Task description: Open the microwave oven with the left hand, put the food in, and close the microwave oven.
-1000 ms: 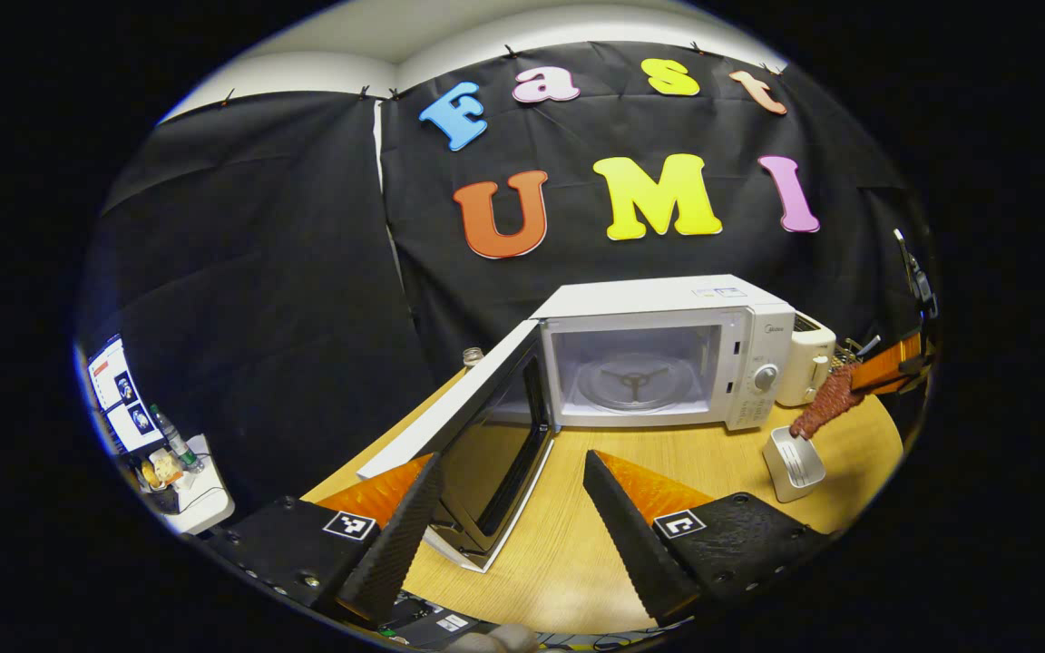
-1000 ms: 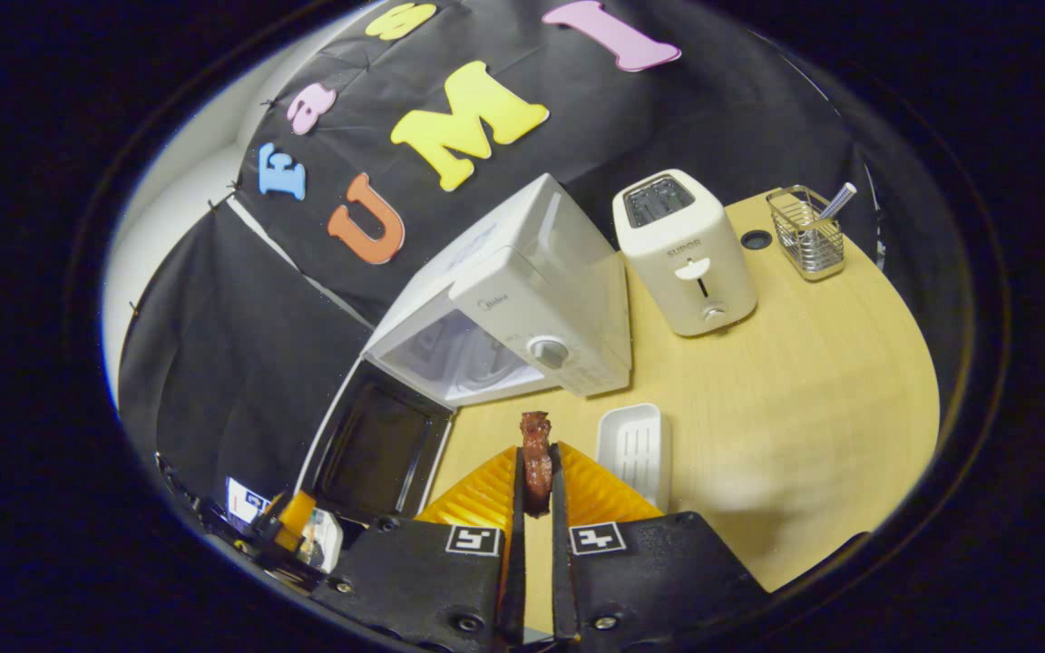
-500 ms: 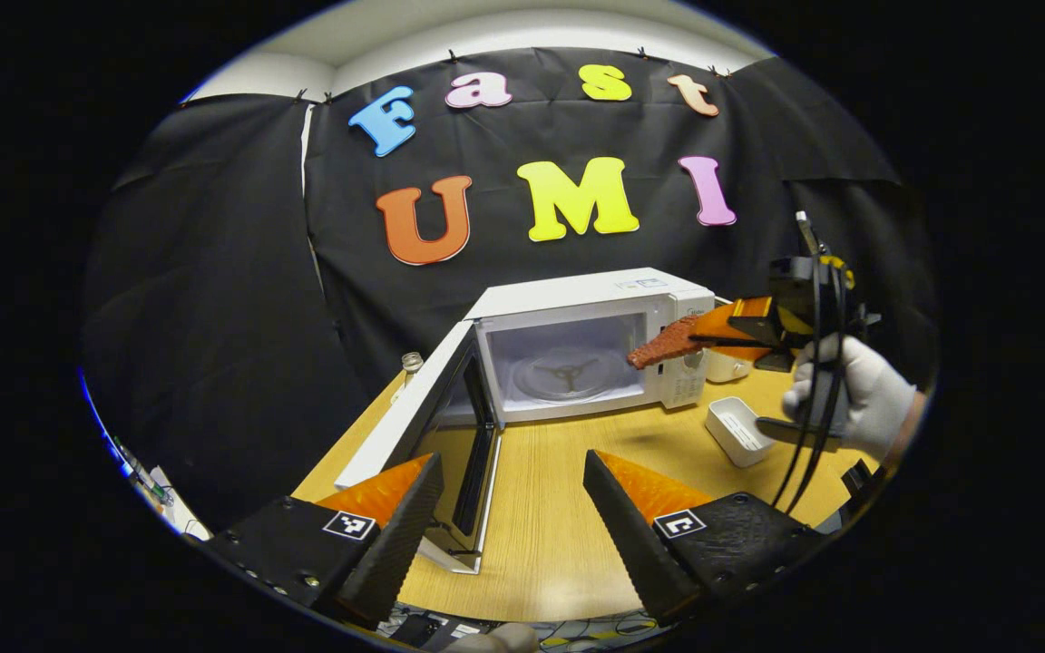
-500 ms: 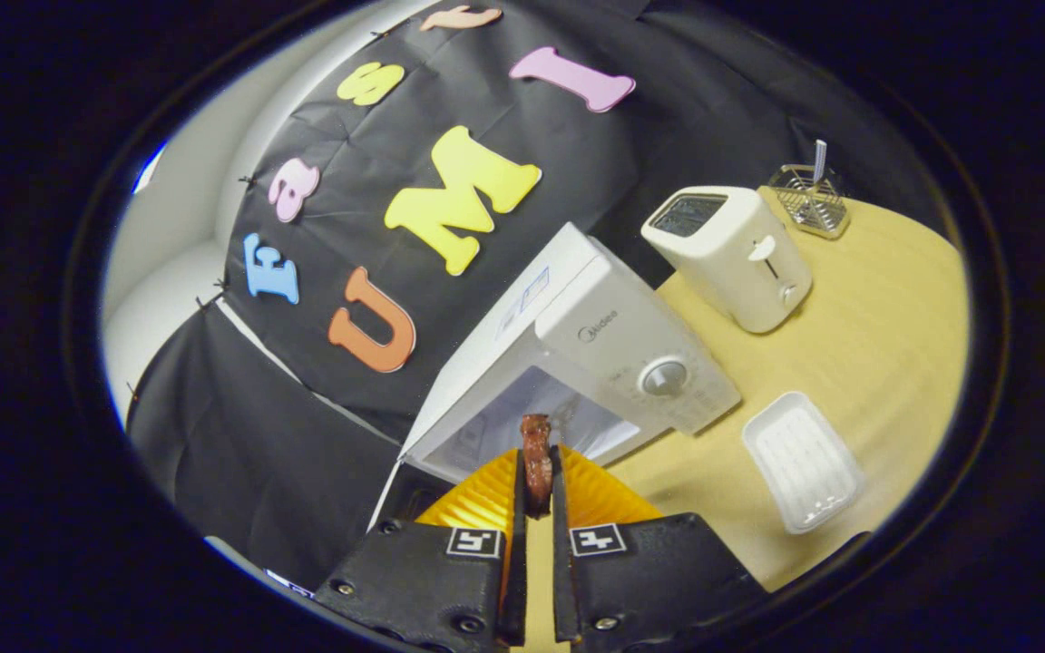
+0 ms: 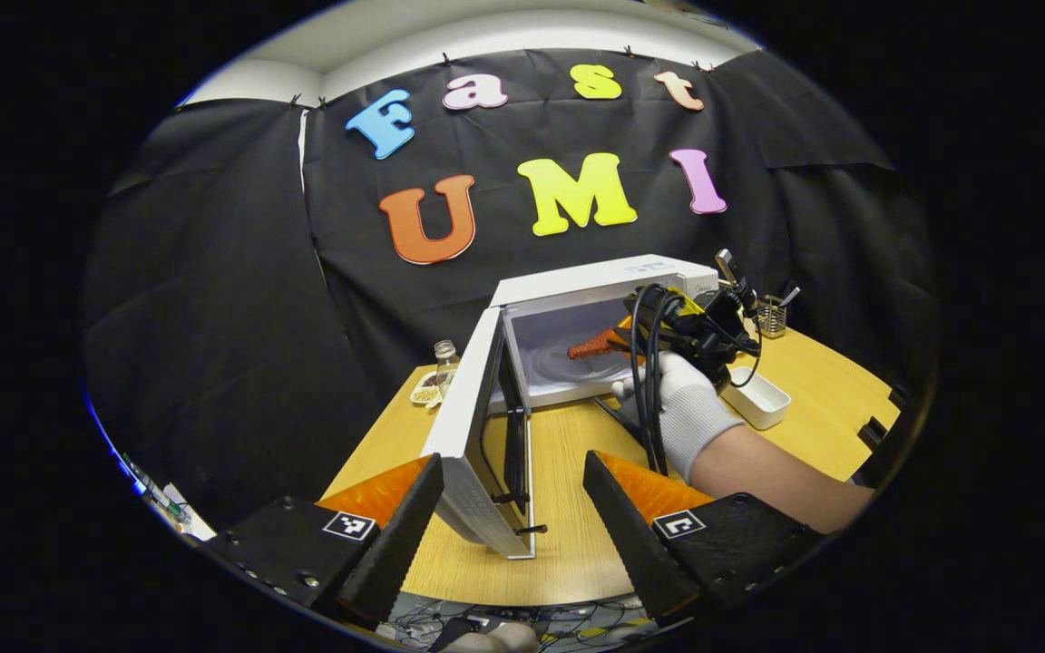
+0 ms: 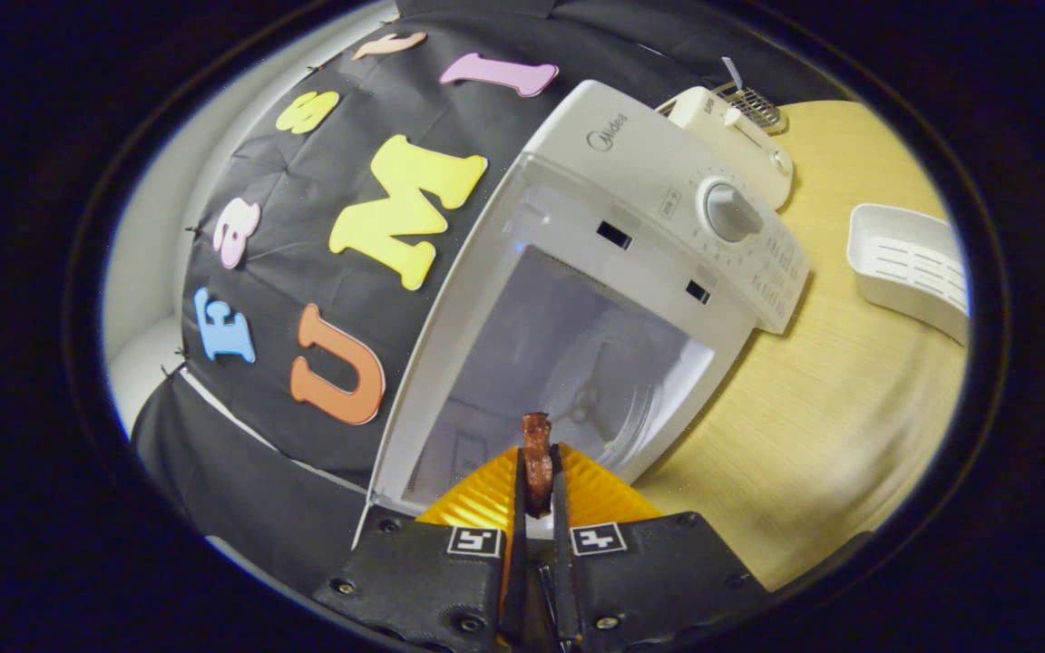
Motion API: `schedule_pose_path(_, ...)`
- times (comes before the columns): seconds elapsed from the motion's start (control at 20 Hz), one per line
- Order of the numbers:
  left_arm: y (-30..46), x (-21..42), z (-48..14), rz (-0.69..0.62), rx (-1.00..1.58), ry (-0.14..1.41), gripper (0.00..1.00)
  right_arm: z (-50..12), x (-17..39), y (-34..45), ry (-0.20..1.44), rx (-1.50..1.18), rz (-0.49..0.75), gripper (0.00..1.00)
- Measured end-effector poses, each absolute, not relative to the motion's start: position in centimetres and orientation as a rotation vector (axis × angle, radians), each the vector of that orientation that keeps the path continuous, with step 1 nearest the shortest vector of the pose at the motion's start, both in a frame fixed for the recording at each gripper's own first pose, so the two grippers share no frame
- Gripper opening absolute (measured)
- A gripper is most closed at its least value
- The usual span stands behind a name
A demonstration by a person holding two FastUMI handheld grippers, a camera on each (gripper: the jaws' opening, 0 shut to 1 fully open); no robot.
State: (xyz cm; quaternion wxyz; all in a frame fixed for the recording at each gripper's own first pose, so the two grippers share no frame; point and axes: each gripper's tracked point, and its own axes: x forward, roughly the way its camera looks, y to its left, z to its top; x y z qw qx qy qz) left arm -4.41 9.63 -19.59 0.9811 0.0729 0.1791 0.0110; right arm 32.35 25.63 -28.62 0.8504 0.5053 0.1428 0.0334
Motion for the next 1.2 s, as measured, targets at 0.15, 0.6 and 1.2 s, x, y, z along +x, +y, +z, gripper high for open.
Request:
schedule_pose_path(0.15,10.6,-4.0,-20.1,0.033,0.144,0.364,0.95,-30.3,35.6,26.3,0.272,1.071,-0.001,0.14)
schedule_pose_path(0.6,11.0,-3.1,-20.7,0.035,0.133,0.367,0.95,-33.6,40.6,28.8,0.250,0.942,-0.013,0.15)
schedule_pose_path(1.2,10.9,-2.1,-20.0,0.049,0.124,0.348,0.95,-34.8,40.1,25.7,0.260,0.530,-0.060,0.48)
